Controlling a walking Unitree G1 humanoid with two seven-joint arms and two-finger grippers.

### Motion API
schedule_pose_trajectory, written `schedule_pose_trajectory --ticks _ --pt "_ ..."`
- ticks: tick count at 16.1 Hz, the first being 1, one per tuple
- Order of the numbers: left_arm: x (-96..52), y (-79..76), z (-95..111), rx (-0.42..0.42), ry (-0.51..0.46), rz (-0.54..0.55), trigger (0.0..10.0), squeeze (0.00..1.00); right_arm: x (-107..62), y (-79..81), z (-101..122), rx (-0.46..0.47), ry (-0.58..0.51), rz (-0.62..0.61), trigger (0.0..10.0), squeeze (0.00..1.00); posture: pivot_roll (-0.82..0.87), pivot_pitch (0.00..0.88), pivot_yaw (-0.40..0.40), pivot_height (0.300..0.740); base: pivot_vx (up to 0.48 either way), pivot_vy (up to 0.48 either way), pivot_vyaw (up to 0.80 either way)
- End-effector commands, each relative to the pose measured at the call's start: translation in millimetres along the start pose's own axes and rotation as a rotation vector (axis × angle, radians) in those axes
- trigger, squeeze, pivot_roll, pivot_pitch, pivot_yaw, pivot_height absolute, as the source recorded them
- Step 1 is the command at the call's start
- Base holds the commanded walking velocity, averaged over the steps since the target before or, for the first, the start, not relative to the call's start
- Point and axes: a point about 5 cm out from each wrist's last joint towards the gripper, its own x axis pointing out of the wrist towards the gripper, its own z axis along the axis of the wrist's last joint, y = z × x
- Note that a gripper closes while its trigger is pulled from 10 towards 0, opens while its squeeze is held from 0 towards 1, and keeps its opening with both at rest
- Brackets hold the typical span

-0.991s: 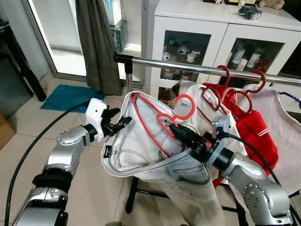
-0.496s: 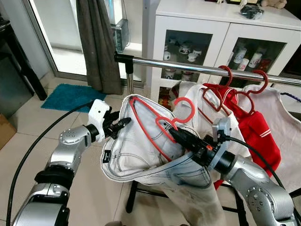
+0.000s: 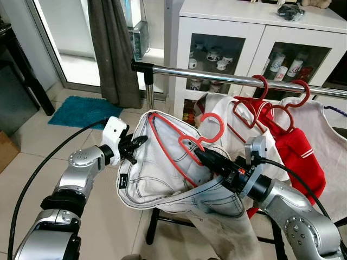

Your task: Hang hanger

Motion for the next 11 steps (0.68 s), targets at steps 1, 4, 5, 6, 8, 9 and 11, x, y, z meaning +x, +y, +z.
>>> schedule_pose_trajectory --ticks 1,4,5,6,8,9,11 --pt "3.6 2.8 11 0.04 -0.022 0.005 0.0 0.0 -0.3 7.5 10 -0.029 -0.037 0.047 10.0 0.0 -0.04 0.0 0.019 0.74 0.0 0.0 0.0" --pt "3.8 7.2 24 0.065 -0.071 0.002 0.0 0.0 -3.9 6.0 3 -0.057 0.027 0.032 10.0 0.0 -0.04 0.0 0.018 0.74 0.0 0.0 0.0" --pt "4.1 7.6 26 0.068 -0.077 0.0 0.0 0.0 -4.3 5.7 2 -0.062 0.035 0.029 10.0 0.0 -0.04 0.0 0.018 0.74 0.0 0.0 0.0" --pt "5.0 7.7 30 0.074 -0.088 -0.008 0.0 0.0 -5.2 5.0 1 -0.069 0.05 0.025 10.0 0.0 -0.04 0.0 0.019 0.74 0.0 0.0 0.0" --pt "9.1 4.1 35 0.101 -0.093 -0.051 0.0 0.0 -7.8 0.8 -7 -0.114 0.146 -0.005 10.0 0.0 -0.05 0.0 0.022 0.74 0.0 0.0 0.0" --pt "9.8 3.3 35 0.108 -0.091 -0.059 0.0 0.0 -8.4 0.1 -9 -0.118 0.163 -0.013 10.0 0.0 -0.05 0.0 0.022 0.74 0.0 0.0 0.0" --pt "12.9 -0.2 36 0.178 -0.06 -0.092 0.0 0.0 -11.5 -2.9 -16 -0.146 0.249 -0.032 10.0 0.0 -0.05 0.0 0.023 0.74 0.0 0.0 0.0"
